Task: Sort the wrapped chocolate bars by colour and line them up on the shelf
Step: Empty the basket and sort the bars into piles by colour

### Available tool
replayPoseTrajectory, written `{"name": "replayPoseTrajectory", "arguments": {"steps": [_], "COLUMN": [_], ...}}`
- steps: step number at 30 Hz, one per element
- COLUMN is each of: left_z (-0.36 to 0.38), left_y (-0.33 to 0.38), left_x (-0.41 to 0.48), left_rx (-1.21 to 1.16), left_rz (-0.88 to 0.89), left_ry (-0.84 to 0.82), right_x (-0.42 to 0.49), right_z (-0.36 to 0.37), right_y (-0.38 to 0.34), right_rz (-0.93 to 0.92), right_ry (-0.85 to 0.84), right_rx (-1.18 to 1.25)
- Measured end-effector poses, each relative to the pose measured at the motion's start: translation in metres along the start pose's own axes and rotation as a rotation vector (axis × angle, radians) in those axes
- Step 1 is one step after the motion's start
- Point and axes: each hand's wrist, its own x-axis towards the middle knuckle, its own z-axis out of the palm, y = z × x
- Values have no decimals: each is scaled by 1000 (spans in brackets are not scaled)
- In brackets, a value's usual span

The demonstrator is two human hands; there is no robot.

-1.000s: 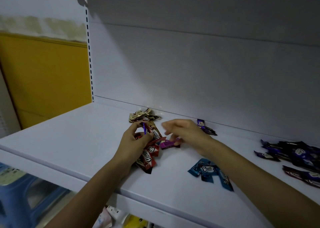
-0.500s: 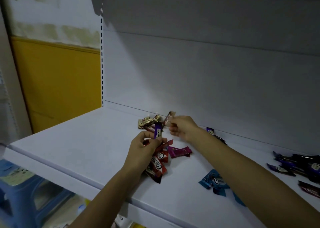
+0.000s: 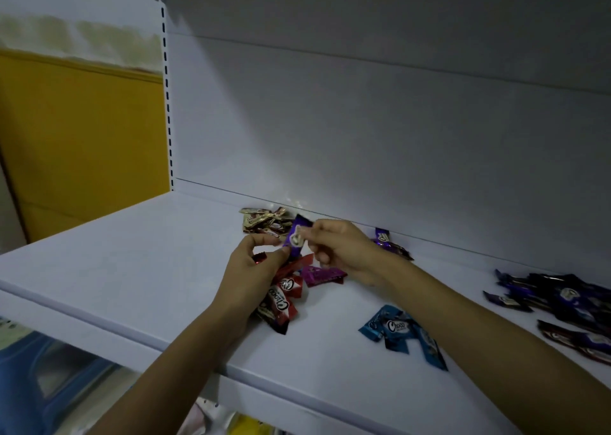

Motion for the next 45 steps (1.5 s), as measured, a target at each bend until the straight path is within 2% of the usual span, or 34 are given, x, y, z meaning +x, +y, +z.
{"name": "replayPoseTrajectory", "arguments": {"steps": [2,5,7,10,17,19,21,22,25,26,27,29,31,36,40,45], "left_z": [0,-1,-1,-1,0,0,0,0,0,0,0,1,1,-2,-4,-8], "left_y": [-1,-2,-3,-4,-4,-4,-3,-3,-2,-2,-2,-1,1,0,1,8], "left_x": [0,1,1,3,3,2,2,2,1,1,0,-1,-2,-2,0,-2], "left_rx": [6,5,-2,4,26,29,41,49,53,54,56,48,30,-2,-49,-211], "left_rz": [0,-3,-2,12,22,28,41,47,65,79,95,105,93,51,9,-44], "left_ry": [9,1,-4,21,35,33,32,34,29,31,36,41,33,70,79,165], "right_x": [-4,-7,-10,-15,-15,-18,-25,-30,-46,-48,-48,-43,-36,-34,-39,-38], "right_z": [-13,-43,-66,-89,-92,-82,-63,-52,-16,-3,8,21,25,21,5,-2], "right_y": [6,11,15,20,22,18,9,5,-2,-3,-3,-2,-1,1,1,4], "right_rz": [13,85,132,153,104,51,-23,-64,-220,-264,-309,-373,-366,-143,-51,-65], "right_ry": [165,501,638,710,758,765,693,589,81,-44,-99,-41,55,107,160,295], "right_rx": [166,267,406,548,578,517,308,150,-219,-300,-374,-450,-411,-92,6,-100]}}
